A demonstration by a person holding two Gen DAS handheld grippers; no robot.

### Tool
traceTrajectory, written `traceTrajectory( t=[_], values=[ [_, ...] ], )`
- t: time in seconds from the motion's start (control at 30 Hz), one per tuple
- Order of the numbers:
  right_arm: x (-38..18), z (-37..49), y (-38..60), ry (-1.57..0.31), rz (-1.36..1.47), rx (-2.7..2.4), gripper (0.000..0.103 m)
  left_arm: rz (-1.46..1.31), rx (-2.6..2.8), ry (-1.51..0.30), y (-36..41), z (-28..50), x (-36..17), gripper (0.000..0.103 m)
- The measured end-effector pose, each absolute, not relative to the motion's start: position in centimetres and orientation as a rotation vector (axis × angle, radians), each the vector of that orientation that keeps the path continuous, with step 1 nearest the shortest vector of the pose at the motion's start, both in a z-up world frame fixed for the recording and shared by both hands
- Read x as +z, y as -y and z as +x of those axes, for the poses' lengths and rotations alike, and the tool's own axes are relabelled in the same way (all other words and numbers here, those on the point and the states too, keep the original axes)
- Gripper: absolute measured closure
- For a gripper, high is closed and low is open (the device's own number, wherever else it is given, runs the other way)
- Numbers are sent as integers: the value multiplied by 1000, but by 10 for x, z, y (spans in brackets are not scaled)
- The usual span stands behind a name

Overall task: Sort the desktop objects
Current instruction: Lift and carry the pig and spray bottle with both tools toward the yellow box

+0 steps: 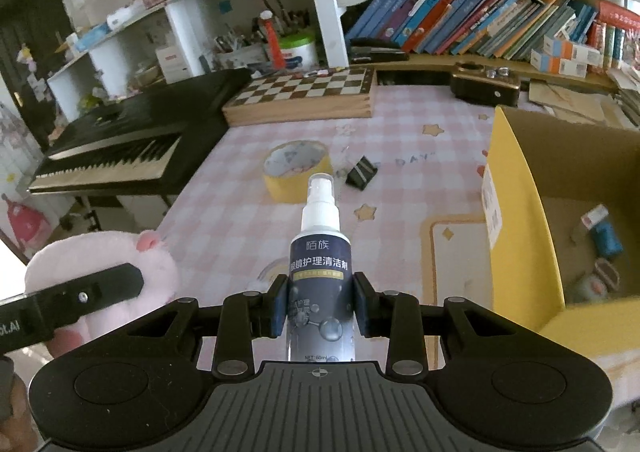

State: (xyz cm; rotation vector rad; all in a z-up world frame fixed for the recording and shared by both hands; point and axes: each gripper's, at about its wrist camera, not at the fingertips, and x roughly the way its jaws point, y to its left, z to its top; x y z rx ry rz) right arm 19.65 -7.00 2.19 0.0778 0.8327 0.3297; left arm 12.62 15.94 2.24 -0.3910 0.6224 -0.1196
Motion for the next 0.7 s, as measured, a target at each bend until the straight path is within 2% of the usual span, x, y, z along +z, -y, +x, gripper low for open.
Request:
traceTrajectory(
  t=[0.43,0.7],
  values=[
    [18,124,72,-841,113,323,70,-375,-137,-614,-163,62,29,37],
    [11,88,74,-858,123,299,70,-363,-179,-670,-157,38,19,37]
  ],
)
